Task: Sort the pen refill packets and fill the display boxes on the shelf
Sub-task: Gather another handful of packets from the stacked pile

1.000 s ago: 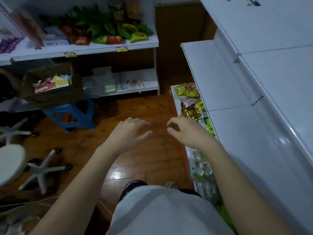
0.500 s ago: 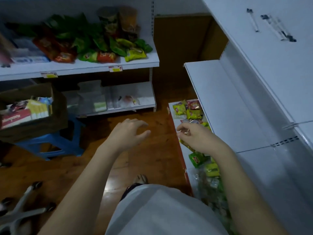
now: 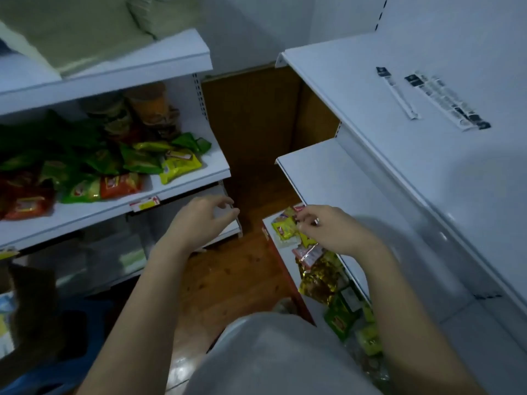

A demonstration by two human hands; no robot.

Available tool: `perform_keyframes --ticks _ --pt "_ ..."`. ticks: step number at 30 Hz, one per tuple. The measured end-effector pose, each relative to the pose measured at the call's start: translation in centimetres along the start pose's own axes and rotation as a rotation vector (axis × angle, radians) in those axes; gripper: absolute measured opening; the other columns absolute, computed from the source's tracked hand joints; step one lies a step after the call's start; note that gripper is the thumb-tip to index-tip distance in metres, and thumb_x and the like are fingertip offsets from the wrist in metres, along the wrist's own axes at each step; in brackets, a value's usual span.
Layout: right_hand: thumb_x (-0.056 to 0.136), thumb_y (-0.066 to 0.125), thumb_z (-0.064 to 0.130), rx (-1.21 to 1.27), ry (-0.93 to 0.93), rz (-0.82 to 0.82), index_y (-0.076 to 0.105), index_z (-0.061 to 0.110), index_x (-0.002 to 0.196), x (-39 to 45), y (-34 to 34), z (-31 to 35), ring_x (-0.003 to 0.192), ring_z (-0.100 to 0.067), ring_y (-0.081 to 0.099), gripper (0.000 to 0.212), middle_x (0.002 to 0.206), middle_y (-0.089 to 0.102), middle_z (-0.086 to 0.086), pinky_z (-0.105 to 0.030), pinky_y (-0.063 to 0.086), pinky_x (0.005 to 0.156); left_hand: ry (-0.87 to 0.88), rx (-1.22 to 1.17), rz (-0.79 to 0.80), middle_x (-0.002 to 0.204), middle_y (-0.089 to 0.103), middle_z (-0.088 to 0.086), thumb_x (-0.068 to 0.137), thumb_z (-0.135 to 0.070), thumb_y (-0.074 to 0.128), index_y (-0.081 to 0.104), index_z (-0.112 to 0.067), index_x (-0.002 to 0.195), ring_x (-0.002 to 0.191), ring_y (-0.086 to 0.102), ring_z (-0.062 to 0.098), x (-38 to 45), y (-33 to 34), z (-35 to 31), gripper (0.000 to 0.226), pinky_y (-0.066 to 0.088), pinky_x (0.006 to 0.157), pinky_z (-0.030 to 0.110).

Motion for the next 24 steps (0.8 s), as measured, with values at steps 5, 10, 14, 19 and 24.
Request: perform_keyframes --ticks 5,10,14,19,24 --pt "0.1 0.053 0.033 0.046 -0.1 -0.206 0.062 0.024 0.116 4.7 -9.4 2.9 0.095 -0.01 0.059 0.021 0.099 0.058 0.013 -0.024 0.048 0.079 0.165 0.006 -0.141 0.119 0.064 -0.005 0.098 -0.047 0.052 0.06 -0.024 0.13 0.106 0.057 0.012 10.4 -6.9 -5.6 0.041 0.046 0.084 0.031" --pt "0.098 0.054 0.034 0.142 -0.117 -0.622 0.064 0.032 0.097 5.6 -19.7 3.1 0.07 -0.005 0.058 0.01 0.083 0.063 0.013 -0.029 0.05 0.067 0.441 -0.035 -0.293 0.104 0.062 -0.017 0.097 -0.043 0.053 0.065 -0.029 0.119 0.1 0.056 0.009 19.8 -11.1 -14.6 0.029 0.046 0.08 0.032" --pt "0.097 0.054 0.03 0.129 0.037 -0.959 0.06 0.03 0.089 6.7 -26.5 -1.5 0.067 -0.012 0.059 0.01 0.076 0.062 0.013 -0.033 0.049 0.063 0.642 -0.135 -0.248 0.105 0.063 -0.017 0.096 -0.037 0.055 0.066 -0.029 0.115 0.098 0.054 0.007 27.2 -10.6 -21.7 0.023 0.041 0.08 0.028" --pt "0.092 0.061 0.021 0.093 0.356 -1.117 0.058 0.031 0.091 5.8 -29.2 -9.3 0.09 -0.022 0.058 0.01 0.088 0.06 0.007 -0.033 0.044 0.075 0.973 -0.058 -0.099 0.114 0.067 -0.005 0.098 -0.025 0.058 0.066 -0.022 0.119 0.105 0.057 0.015 33.9 -6.0 -29.8 0.022 0.041 0.092 0.026" --pt "0.096 0.06 0.032 -0.041 0.605 -1.066 0.065 0.018 0.121 4.8 -29.0 -13.0 0.112 -0.026 0.048 0.029 0.116 0.059 -0.003 -0.039 0.043 0.092 1.29 -0.121 0.049 0.113 0.068 0.0 0.096 -0.017 0.058 0.068 -0.016 0.118 0.105 0.056 0.018 35.6 -1.4 -37.9 0.024 0.04 0.089 0.023"
Point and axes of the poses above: each hand's wrist, its own x-axis towards the middle knuckle, its own y-axis out of the palm, z = x × y, the point moved 6 cm from there along x, towards the middle knuckle
